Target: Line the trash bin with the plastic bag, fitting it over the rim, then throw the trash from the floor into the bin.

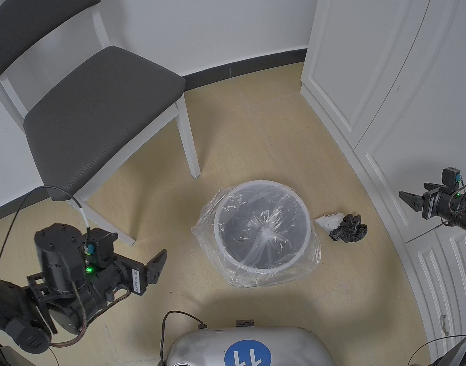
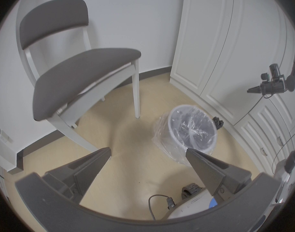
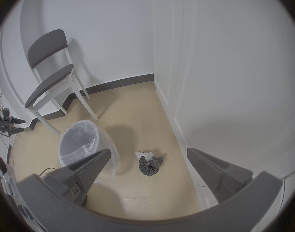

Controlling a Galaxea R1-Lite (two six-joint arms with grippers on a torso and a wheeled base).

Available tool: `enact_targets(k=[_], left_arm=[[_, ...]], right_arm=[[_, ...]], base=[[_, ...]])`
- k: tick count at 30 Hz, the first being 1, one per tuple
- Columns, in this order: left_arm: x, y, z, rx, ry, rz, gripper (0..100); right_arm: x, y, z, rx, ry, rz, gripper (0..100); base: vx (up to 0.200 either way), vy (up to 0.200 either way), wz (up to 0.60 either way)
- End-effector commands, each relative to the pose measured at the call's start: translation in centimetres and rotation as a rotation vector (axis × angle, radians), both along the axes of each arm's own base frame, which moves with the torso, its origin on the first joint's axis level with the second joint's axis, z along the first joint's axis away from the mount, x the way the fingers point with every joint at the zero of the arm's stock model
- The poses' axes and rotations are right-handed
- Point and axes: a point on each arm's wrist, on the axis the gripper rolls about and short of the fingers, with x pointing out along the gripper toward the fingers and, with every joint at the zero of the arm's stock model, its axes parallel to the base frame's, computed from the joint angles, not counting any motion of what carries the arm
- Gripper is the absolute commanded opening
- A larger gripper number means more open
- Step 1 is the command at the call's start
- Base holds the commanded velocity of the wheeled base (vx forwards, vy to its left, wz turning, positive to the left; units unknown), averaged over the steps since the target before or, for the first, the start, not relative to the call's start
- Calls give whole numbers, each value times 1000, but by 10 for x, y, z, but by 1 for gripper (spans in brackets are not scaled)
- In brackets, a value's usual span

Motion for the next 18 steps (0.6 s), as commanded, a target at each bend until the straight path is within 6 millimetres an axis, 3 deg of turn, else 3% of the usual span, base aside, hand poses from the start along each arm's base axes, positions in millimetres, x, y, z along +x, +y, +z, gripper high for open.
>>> enact_targets(k=[1,5,8,14,18], left_arm=[[-19,16,21,-43,-87,6,100],[-29,28,19,-43,-92,28,100],[-36,35,16,-44,-84,36,100],[-42,37,4,-21,-39,31,100],[-43,36,1,-31,-20,28,100]], right_arm=[[0,-7,5,14,-6,-26,100],[5,-8,4,43,56,-31,100],[24,-14,-9,99,179,-49,100],[76,-27,-67,229,363,-89,100],[90,-33,-92,269,419,-74,100]], base=[[0,0,0],[0,0,0],[0,0,0],[0,0,0],[0,0,0]])
